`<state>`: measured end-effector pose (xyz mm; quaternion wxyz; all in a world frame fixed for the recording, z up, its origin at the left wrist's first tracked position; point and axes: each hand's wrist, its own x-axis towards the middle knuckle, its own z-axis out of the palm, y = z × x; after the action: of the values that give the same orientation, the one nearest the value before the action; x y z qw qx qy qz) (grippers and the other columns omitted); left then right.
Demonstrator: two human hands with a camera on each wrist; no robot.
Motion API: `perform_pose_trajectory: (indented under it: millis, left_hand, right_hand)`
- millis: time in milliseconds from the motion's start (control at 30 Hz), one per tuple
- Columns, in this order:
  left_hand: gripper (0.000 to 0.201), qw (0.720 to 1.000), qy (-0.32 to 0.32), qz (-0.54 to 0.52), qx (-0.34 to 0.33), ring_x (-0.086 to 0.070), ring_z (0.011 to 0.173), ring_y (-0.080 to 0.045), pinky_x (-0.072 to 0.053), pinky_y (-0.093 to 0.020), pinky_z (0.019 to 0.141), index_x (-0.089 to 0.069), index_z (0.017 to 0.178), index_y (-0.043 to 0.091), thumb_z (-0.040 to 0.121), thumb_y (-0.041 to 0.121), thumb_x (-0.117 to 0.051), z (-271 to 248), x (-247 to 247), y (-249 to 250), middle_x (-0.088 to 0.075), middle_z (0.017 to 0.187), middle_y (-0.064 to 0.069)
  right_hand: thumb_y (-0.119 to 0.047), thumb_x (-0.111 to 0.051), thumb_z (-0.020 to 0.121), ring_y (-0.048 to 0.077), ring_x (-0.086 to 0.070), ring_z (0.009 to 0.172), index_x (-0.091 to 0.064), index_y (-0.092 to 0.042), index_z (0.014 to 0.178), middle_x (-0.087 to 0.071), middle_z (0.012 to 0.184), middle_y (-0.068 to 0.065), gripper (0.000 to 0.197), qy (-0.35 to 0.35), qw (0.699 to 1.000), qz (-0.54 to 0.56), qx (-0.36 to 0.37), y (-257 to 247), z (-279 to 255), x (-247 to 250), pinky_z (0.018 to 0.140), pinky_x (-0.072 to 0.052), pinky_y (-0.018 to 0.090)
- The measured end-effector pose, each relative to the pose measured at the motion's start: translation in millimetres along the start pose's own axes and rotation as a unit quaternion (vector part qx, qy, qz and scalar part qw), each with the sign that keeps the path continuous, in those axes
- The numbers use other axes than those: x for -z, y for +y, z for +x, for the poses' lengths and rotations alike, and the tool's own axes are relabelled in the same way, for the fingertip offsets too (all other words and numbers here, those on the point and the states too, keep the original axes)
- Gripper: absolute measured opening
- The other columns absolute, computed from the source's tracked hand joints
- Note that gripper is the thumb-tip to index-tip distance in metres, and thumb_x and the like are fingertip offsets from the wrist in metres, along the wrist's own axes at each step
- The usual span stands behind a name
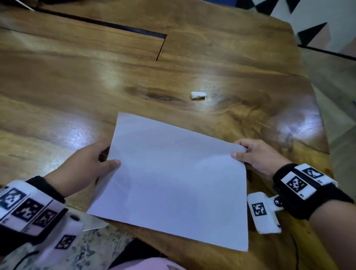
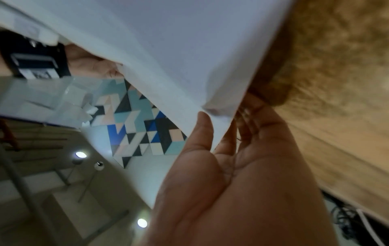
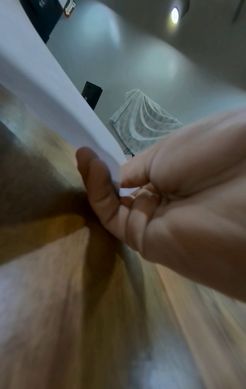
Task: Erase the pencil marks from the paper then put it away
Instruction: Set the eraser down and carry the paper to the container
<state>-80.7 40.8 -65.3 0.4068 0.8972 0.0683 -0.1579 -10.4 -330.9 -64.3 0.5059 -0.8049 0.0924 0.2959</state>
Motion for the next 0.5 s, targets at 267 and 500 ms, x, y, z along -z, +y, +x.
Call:
perform_pose_trajectory:
  millis: [267,500]
  left_hand:
    - [0.021,0.970,-0.026,-0.229,0.078,-0.055,0.052,-0.015,-0.042,-0.019,0.053,-0.063,0.087,0.010,0.083,-0.008,-0.053,-17.4,-4.0,-10.8,-0.060,0.056,-0.004]
    - [0.055,0.927,0.008,-0.346,0.147,-0.055,0.073,-0.029,-0.044,-0.036,0.068,-0.051,0.098,-0.011,0.063,0.023,-0.077,-59.8,19.0,-40.6,-0.060,0.083,-0.013]
  right_hand:
    - [-0.003,-0.061,0.088,0.024,-0.064,0.073,-0.064,-0.006,0.100,-0.071,0.073,0.008,0.013,-0.009,1.000,-0.009,0.014,-9.1,3.3,0.2,0.074,-0.050,0.041]
    - [-0.049,-0.092,0.027,0.024,-0.067,0.068,-0.055,-0.012,0.117,-0.072,0.091,0.019,0.105,-0.102,0.987,0.119,0.016,-25.3,-16.9,-23.8,0.055,-0.055,0.027]
